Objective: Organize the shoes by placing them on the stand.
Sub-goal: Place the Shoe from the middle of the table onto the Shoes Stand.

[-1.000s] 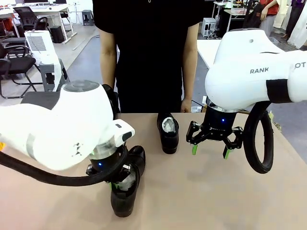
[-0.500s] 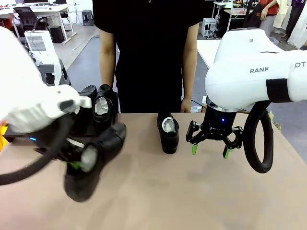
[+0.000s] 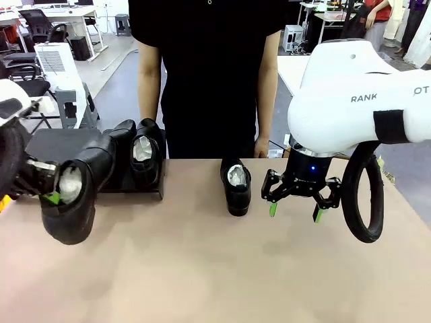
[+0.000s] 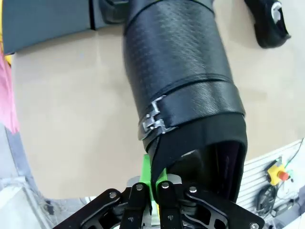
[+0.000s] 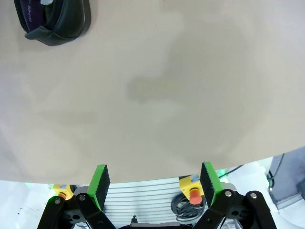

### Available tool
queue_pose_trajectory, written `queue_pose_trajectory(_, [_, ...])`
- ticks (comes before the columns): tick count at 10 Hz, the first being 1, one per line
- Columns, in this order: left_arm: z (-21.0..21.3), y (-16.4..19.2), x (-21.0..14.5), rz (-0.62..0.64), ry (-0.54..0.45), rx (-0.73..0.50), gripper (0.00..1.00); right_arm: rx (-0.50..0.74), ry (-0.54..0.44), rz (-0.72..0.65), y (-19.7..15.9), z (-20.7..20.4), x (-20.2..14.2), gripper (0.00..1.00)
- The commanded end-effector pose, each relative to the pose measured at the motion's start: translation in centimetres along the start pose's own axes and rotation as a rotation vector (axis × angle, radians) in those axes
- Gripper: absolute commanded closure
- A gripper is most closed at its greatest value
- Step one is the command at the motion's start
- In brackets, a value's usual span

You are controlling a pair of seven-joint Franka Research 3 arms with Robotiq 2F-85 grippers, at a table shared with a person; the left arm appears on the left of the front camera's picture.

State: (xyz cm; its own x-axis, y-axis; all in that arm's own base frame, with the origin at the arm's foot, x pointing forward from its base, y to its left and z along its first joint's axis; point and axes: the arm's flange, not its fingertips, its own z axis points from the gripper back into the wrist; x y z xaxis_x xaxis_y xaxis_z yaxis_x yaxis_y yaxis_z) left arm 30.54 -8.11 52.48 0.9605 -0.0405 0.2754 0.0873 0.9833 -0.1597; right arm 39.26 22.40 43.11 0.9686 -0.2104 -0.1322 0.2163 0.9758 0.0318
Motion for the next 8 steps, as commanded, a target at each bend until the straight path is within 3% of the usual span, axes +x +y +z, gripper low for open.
queue_pose_trajectory(1, [-0.5,-2.1,-0.4,-0.042,0.018,-0.018,1.00,-0.014,-0.007,0.014,0.0,0.2,0.4,0.00])
queue_pose_trajectory(2, [0.0,0.0,0.0,0.000,0.000,0.000,1.00,-0.014,-0.007,0.014,0.0,0.2,0.4,0.00])
queue_pose_trajectory(3, [0.5,1.2,0.8,-0.038,-0.026,0.026,1.00,-0.014,-0.007,0.014,0.0,0.2,0.4,0.00])
queue_pose_trajectory(5, [2.7,5.3,3.2,-0.094,-0.134,-0.012,1.00,-0.014,-0.007,0.014,0.0,0.2,0.4,0.00])
queue_pose_trajectory(7, [3.9,10.7,6.0,-0.061,-0.273,0.044,1.00,-0.014,-0.007,0.014,0.0,0.2,0.4,0.00])
queue_pose_trajectory(8, [4.3,13.0,7.3,-0.058,-0.283,0.064,1.00,-0.014,-0.007,0.014,0.0,0.2,0.4,0.00])
